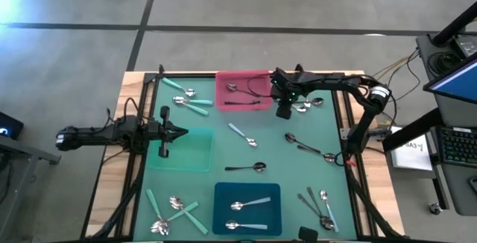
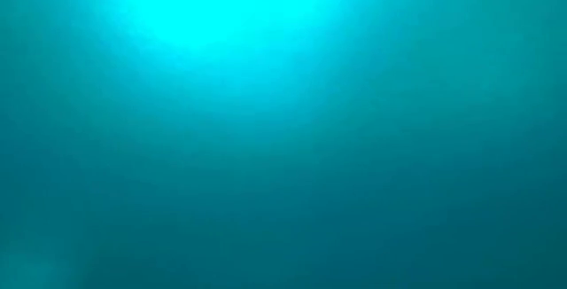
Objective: Sort silverware by color (type)
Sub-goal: Put the blue spoon into the blue bin
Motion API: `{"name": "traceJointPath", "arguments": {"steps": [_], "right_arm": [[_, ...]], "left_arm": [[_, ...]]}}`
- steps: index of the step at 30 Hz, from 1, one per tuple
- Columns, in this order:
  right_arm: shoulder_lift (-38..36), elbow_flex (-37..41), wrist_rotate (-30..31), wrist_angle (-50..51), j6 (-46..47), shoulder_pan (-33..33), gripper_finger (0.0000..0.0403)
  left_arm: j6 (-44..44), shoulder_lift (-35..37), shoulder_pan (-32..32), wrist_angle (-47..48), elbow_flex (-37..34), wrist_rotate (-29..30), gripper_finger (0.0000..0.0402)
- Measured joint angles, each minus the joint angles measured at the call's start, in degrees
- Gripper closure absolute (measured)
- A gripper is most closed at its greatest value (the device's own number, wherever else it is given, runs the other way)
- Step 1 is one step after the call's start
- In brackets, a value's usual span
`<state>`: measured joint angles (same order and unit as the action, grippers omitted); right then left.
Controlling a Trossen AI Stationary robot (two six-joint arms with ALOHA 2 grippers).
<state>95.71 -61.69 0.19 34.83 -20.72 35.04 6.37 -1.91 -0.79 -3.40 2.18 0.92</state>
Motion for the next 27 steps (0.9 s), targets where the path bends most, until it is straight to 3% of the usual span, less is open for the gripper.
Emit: {"name": "traceJointPath", "arguments": {"steps": [12,27], "right_arm": [[2.90,-0.08,1.36,-1.48,-1.13,1.77,0.0276],[-1.05,0.18,-0.63,-0.56,-2.46,2.01,0.0277]], "left_arm": [[0.00,0.02,0.01,0.00,-0.01,0.01,0.0402],[0.00,0.01,0.00,0.00,0.00,0.01,0.0402]]}}
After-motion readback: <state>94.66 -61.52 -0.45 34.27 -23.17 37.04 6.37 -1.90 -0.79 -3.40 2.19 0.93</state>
